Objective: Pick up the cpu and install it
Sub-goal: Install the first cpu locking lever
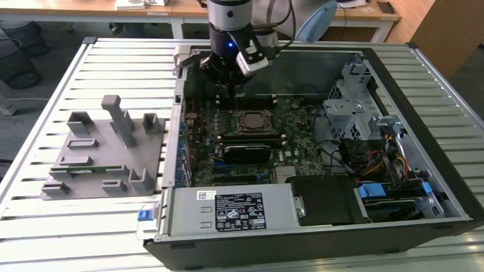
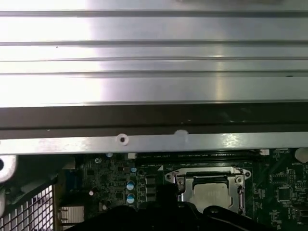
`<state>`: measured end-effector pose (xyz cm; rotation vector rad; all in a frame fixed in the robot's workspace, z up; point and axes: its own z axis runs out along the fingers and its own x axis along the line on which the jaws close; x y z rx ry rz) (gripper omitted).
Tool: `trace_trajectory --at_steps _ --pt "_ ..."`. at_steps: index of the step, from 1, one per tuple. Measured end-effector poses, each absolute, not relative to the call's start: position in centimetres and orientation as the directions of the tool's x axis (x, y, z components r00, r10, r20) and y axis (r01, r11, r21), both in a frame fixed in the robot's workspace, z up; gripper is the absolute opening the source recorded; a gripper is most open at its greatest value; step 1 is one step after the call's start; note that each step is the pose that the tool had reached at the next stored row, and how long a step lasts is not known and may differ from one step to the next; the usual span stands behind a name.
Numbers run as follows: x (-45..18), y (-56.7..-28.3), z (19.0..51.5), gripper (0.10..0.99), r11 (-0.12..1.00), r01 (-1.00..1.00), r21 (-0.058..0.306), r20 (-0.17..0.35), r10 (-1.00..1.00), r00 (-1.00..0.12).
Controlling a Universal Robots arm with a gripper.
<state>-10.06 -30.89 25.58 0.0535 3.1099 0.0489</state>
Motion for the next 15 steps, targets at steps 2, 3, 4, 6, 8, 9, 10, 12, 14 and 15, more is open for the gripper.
trace_trajectory --at_steps 2,3,4,6,8,9,10,12,14,15 --pt "-9.3 -30.9 25.6 0.106 0.999 0.034 0.032 -0.03 0.034 -0.999" --pt "-8.8 -30.9 25.6 0.106 0.999 0.033 0.032 -0.03 0.034 -0.999" --pt "-8.4 -30.9 25.6 0.106 0.999 0.032 0.032 -0.03 0.033 -0.999" --pt "-7.7 -30.9 25.6 0.106 0.999 0.031 0.034 -0.03 0.033 -0.999" --pt "-7.5 -30.9 25.6 0.106 0.998 0.031 0.062 -0.029 0.033 -0.999" --pt "-7.5 -30.9 25.6 0.106 0.996 0.031 0.078 -0.029 0.033 -0.999" --pt "-7.5 -30.9 25.5 0.106 0.996 0.031 0.086 -0.029 0.033 -0.999" --pt "-7.4 -31.0 25.5 0.106 0.996 0.031 0.088 -0.029 0.033 -0.999" --pt "-7.4 -31.0 25.4 0.106 0.996 0.031 0.087 -0.028 0.033 -0.999" --pt "-7.3 -31.0 25.3 0.106 0.996 0.03 0.087 -0.028 0.033 -0.999"
